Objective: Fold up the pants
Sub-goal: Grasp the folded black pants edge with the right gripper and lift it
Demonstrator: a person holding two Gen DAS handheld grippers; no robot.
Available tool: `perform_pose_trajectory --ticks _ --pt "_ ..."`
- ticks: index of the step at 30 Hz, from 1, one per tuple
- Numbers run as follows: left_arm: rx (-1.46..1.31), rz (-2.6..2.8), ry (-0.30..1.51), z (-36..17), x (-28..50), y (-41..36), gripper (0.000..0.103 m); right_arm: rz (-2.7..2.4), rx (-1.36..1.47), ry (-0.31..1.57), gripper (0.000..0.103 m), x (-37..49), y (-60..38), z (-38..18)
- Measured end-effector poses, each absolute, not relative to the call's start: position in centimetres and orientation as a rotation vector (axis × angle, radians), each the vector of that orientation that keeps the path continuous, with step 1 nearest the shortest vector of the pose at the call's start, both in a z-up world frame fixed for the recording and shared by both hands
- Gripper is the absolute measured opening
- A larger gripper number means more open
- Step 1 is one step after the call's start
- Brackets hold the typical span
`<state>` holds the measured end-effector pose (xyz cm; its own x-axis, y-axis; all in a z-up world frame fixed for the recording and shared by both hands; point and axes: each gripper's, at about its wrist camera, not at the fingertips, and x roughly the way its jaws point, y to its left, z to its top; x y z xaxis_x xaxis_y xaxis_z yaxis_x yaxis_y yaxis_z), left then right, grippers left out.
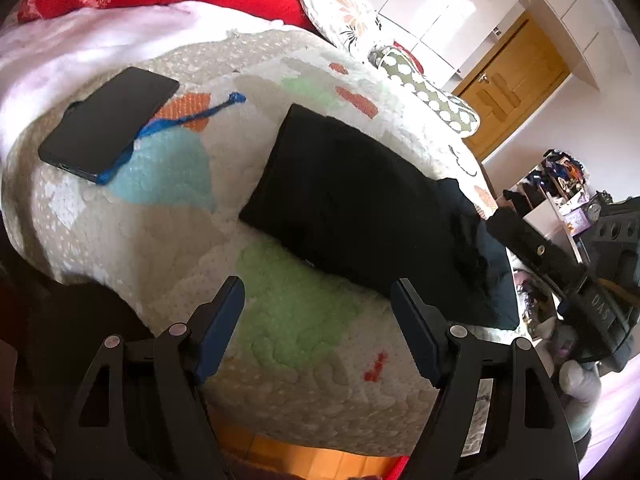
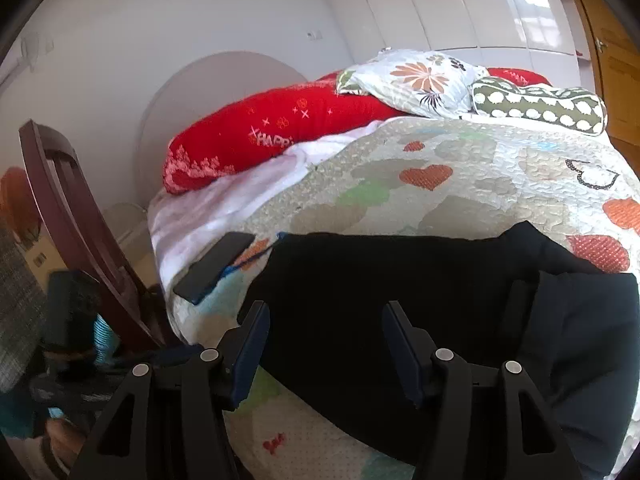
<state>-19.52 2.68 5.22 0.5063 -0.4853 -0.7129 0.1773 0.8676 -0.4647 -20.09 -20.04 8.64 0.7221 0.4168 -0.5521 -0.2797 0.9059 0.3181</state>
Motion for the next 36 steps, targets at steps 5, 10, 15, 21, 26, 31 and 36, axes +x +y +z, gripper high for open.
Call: perform_pose_trajectory --ticks 5,10,15,21,26,31,36 --pt "-0.357 -0.413 0.973 4.7 -18.9 2.1 0.076 0.355 0.198 0.646 0.060 -19.4 -20.3 8.8" --pt "-0.382 -0.386 0.979 4.2 -17.6 2.2 0.076 0.361 0.159 0.688 0.064 -17.0 -19.3 8.1" --pt "-0.405 -0.368 0.998 3.3 -16.1 1.9 0.076 0.388 0.122 0.729 0.067 -13.8 -17.9 7.5" --pt "-0.393 -0.345 0.990 3.0 -15.2 1.4 0.076 0.398 0.104 0.767 0.067 -11.1 -16.8 6.4" --pt "-0.388 -0.343 0.989 2.7 -14.7 1.0 0.078 0.410 0.076 0.791 0.067 -9.1 -15.7 5.9" --pt "-0.395 -0.355 0.994 2.6 -14.0 0.7 0.086 0.415 0.069 0.826 0.067 -6.7 -14.8 4.6" --pt "-0.391 -0.354 0.989 2.5 -13.6 0.5 0.086 0.403 0.093 0.843 0.068 -5.4 -14.7 3.5"
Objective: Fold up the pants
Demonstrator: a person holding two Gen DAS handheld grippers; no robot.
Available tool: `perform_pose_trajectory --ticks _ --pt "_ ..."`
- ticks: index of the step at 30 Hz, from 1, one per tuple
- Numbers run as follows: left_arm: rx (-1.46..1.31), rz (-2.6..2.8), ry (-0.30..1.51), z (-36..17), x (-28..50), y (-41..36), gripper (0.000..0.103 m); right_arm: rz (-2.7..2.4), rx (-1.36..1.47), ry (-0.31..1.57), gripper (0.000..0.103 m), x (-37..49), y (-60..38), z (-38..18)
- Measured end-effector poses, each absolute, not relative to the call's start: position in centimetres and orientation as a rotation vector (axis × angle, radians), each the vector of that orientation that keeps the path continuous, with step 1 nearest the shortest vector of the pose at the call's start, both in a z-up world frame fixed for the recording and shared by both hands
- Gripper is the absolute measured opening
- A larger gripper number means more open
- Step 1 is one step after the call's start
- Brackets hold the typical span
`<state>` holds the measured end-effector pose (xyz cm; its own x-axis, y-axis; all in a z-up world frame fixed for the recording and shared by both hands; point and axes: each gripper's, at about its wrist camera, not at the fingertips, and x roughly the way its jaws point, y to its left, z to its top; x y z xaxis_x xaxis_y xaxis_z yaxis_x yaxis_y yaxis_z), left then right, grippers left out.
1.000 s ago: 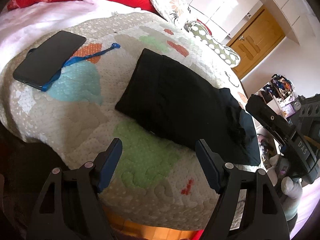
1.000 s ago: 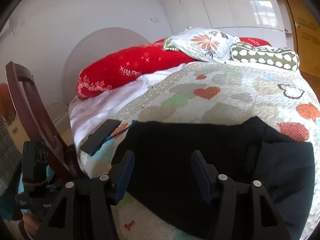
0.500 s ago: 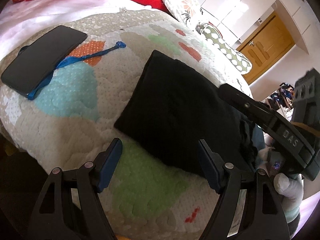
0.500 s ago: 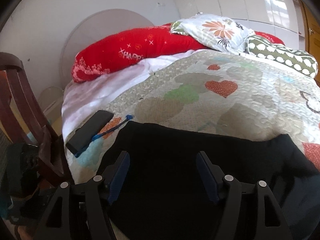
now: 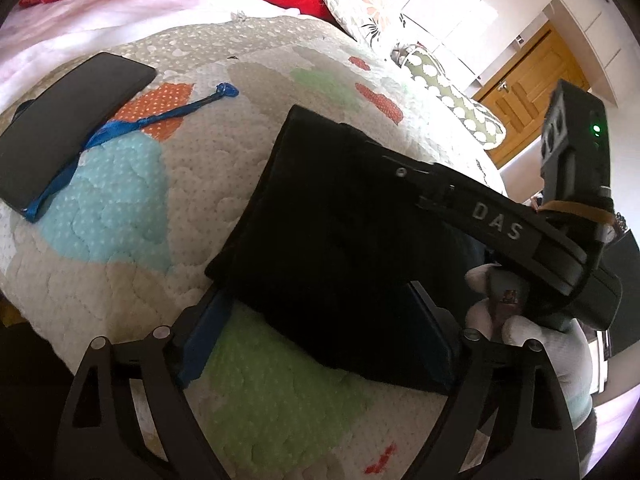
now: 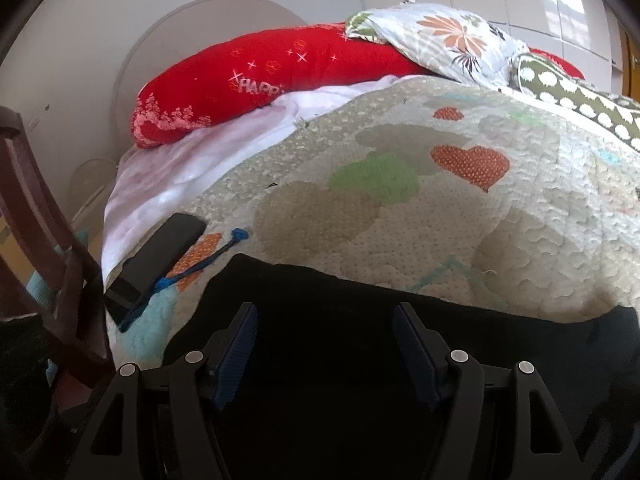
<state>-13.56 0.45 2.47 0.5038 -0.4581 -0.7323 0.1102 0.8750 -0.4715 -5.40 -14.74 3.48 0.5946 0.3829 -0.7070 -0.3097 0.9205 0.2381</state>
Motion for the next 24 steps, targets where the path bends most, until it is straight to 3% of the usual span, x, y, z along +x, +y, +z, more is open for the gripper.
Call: perform_pose_trajectory --ticks 11,14,16,17,18,24 --pt "-0.466 -0.378 0.961 2.3 -13.3 1.1 0.089 0.509 0.008 0.895 0.072 -3.1 -12.2 3.2" --pt "-0.540 -0.403 0.939 2.3 -13.1 1.9 0.088 0.522 0.077 0.893 0.060 -2.8 -12.6 2.5" --pt "-0.550 -0.406 0.917 2.5 -13.0 2.2 0.069 0.517 0.110 0.882 0.059 -2.9 -12.8 2.6" --pt "-0.530 -0.408 0.916 2.6 -12.9 2.0 0.045 0.514 0.143 0.875 0.059 -3.1 -13.2 2.8" --pt "-0.513 -0.417 0.918 2.8 -12.8 1.8 0.036 0.508 0.163 0.868 0.059 -3.2 -13.5 3.0" --pt "-0.312 -0.478 0.717 7.4 -15.9 -0.9 0.029 0.417 0.255 0.794 0.059 -6.0 -17.3 7.0"
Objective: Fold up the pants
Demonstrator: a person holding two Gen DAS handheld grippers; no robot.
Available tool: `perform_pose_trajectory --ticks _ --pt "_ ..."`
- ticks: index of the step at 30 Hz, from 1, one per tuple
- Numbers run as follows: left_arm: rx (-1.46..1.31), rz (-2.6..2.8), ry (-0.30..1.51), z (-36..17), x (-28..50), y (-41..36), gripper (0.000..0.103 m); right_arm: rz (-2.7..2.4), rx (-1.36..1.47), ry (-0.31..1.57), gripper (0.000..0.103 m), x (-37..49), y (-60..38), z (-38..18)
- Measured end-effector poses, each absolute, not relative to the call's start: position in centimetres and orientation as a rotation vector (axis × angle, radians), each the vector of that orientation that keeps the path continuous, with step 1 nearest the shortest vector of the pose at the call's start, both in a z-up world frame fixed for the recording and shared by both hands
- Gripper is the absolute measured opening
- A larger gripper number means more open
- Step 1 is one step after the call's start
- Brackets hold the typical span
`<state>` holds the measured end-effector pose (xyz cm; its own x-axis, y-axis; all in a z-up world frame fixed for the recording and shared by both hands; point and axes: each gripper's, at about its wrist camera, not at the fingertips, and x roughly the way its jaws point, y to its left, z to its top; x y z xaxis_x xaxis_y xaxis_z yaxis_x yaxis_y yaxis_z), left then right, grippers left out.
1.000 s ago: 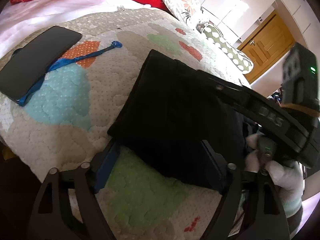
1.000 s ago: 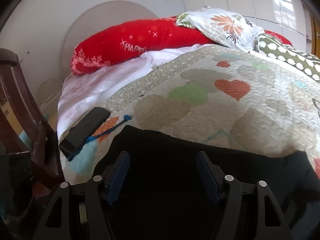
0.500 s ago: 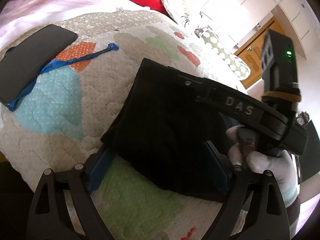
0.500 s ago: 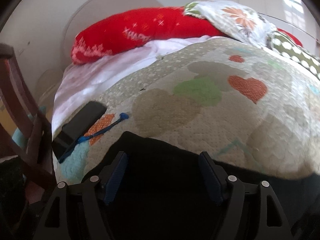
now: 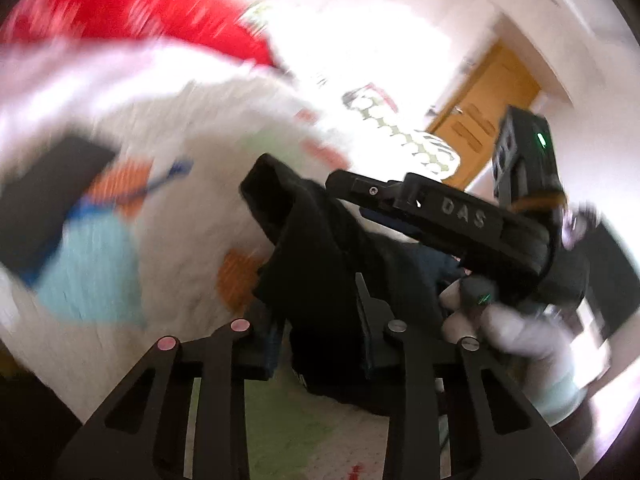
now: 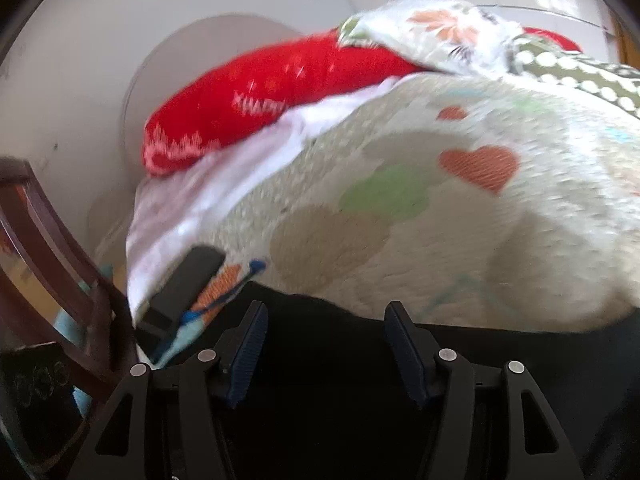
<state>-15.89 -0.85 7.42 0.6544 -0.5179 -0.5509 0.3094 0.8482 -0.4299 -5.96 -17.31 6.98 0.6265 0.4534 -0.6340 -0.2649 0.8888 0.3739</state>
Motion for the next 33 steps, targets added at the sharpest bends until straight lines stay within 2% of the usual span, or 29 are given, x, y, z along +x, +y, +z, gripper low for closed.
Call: perform_pose_trajectory --ticks 2,5,12,14,18,20,21,22,25,29,33 --pt "-0.197 -0.496 0.634 8.8 -17.6 -2.9 0.029 0.411 0.298 0.761 0.059 -7.3 -19.3 8.8" --pt "-0.048 -0.537 0.554 9.6 -20.0 -6.7 0.029 0.423 0.383 0.773 0.073 -8.8 -22.0 10.7" --pt "0.099 -0.630 0.533 8.7 -22.7 -12.2 0.028 0.407 0.450 0.764 0.079 -13.2 -25.4 14.0" --pt "0.105 -0.636 0.536 8.4 -22.9 -12.8 0.028 0.401 0.450 0.772 0.085 -13.8 -25.6 13.9" --pt "0.107 -0.630 0.536 8.4 -23.0 -12.8 0.028 0.323 0.364 0.873 0.086 -13.7 -25.0 11.4" --pt "0.111 -0.628 0.541 8.3 -23.2 -12.8 0.028 0.363 0.418 0.892 0.080 -13.3 -25.2 9.5" --pt "0.115 -0.628 0.544 8.2 -23.3 -12.8 0.028 0.414 0.448 0.887 0.062 -12.9 -25.1 8.6" --pt "0.117 -0.628 0.551 8.2 -23.3 -12.9 0.028 0.426 0.441 0.880 0.050 -12.8 -25.1 8.2" --pt "0.094 -0.656 0.549 9.3 -23.3 -12.9 0.028 0.427 0.380 0.818 0.034 -13.3 -25.0 8.8" --pt "0.100 -0.762 0.477 12.1 -24.7 -15.4 0.028 0.382 0.337 0.690 0.028 -15.7 -27.8 11.5" --pt "0.090 -0.886 0.513 12.1 -24.8 -19.6 0.028 0.277 0.361 0.633 0.028 -18.8 -32.9 12.5"
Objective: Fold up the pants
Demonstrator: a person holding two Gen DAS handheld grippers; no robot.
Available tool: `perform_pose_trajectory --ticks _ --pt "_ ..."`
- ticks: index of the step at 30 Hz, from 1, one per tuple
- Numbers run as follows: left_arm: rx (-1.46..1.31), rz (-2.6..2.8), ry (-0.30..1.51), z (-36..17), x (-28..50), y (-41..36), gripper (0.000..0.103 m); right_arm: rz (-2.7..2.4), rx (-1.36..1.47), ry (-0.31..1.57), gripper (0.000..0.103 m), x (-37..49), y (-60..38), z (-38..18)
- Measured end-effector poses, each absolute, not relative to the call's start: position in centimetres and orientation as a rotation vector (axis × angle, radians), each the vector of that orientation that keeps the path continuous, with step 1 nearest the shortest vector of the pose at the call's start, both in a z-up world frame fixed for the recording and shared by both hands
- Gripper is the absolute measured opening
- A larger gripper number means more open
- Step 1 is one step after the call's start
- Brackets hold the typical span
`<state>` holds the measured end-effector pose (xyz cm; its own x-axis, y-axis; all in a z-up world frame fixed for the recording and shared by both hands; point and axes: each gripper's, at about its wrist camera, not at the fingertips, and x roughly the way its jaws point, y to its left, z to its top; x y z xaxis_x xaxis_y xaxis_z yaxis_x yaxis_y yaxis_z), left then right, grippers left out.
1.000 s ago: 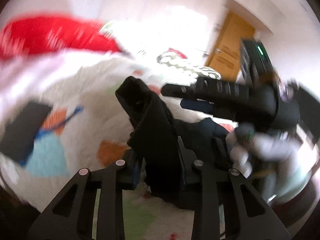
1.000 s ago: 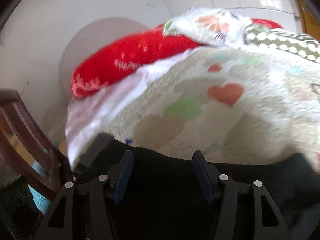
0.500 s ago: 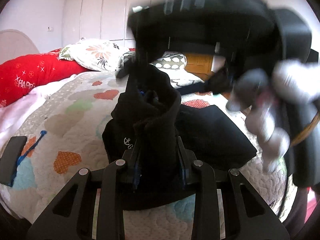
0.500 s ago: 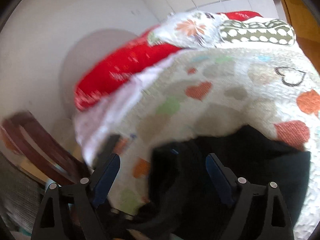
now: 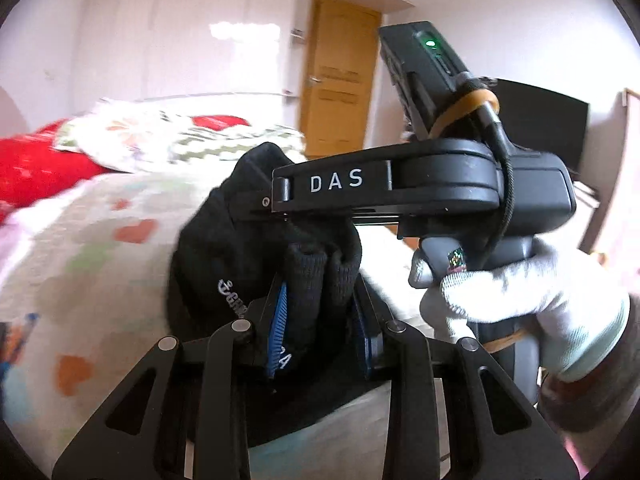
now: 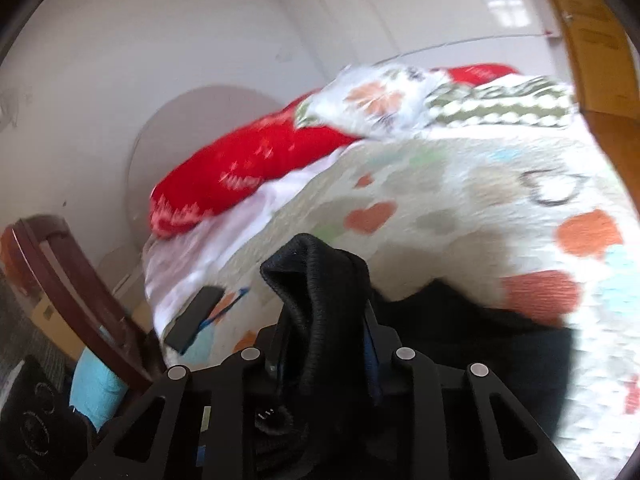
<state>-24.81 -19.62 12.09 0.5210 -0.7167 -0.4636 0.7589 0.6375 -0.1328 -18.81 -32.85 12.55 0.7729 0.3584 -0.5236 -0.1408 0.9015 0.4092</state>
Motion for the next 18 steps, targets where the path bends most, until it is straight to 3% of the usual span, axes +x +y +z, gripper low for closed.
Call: perform_pose_trajectory --ticks 4,8,10,12,14,15,18 --pt "0.133 -0.986 0.683 9.1 -24.4 -23.8 0.028 0.046 0.339 0.677 0.027 -20.1 -37.6 9.8" --pt "0.155 -1.018 0.775 8.1 -24.4 -23.0 0.030 -0.050 0.413 0.762 0.027 -19.4 -40.6 4.8" --pt "0.149 -1.026 0.760 9.1 -25.0 -21.6 0.043 -0.052 0.453 0.744 0.028 -19.8 -41.3 4.2" --pt "0.120 -1.016 0.709 10.5 -25.1 -18.8 0.071 -0.064 0.467 0.707 0.028 -20.8 -41.7 5.0" --pt "0.089 -0.979 0.680 11.3 -24.2 -16.4 0.074 -0.094 0.457 0.682 0.028 -22.0 -42.1 6.1" --pt "0.082 -0.953 0.670 11.6 -23.7 -15.4 0.074 -0.100 0.466 0.676 0.031 -22.4 -42.3 6.5" --pt "0.096 -0.839 0.656 11.6 -21.4 -13.7 0.074 -0.044 0.527 0.657 0.057 -23.9 -42.5 6.9"
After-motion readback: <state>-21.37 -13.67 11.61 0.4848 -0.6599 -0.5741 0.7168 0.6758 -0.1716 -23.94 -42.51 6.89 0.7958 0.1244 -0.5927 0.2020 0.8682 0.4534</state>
